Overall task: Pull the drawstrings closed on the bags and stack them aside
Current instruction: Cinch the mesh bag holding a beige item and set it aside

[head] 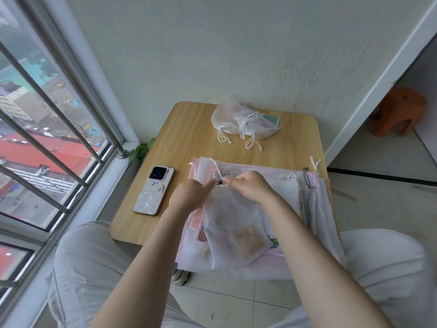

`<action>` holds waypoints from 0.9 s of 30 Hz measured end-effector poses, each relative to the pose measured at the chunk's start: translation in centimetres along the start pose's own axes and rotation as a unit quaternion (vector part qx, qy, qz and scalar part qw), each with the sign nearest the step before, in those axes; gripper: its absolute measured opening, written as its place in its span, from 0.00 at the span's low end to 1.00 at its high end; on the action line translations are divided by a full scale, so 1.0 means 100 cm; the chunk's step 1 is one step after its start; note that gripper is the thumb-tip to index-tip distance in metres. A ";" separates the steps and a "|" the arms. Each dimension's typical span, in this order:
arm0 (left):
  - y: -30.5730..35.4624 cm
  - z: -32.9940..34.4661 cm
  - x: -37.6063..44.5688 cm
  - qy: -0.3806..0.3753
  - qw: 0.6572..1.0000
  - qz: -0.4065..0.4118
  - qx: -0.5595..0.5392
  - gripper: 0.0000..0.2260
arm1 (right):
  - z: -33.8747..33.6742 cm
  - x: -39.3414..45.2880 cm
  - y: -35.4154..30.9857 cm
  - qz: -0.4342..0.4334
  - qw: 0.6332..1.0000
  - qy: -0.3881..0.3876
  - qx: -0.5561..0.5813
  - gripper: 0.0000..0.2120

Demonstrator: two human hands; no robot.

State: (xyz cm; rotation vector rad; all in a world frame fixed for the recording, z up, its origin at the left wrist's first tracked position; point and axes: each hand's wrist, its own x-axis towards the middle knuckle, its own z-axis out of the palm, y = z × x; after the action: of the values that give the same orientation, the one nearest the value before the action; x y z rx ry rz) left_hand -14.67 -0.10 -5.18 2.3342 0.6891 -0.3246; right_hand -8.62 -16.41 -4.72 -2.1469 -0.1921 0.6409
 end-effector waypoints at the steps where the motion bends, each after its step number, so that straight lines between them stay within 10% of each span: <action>1: 0.002 0.002 -0.001 -0.001 0.999 0.010 -0.036 0.27 | 0.002 -0.001 -0.001 -0.008 1.000 -0.011 -0.005 0.26; 6: 0.006 0.010 -0.002 0.052 0.968 0.056 -0.239 0.14 | 0.003 -0.004 0.001 -0.012 0.997 -0.067 0.024 0.17; 12: 0.023 0.012 -0.016 -0.062 0.846 0.031 -0.529 0.10 | -0.007 -0.007 0.005 0.006 0.995 -0.071 0.071 0.07; 18: 0.037 0.009 -0.013 -0.074 0.940 0.081 -0.323 0.10 | -0.022 -0.004 -0.011 -0.074 0.966 0.112 0.219 0.06; 27: 0.060 0.000 -0.014 -0.170 0.942 0.152 -0.245 0.18 | -0.032 -0.012 -0.031 -0.072 0.988 0.058 0.122 0.16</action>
State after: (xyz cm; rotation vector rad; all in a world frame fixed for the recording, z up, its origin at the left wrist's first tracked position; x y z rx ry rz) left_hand -12.49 -4.43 -1.37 1.8075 0.1996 -0.3564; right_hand -7.70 -17.20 -0.25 -1.9086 -0.1935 0.4316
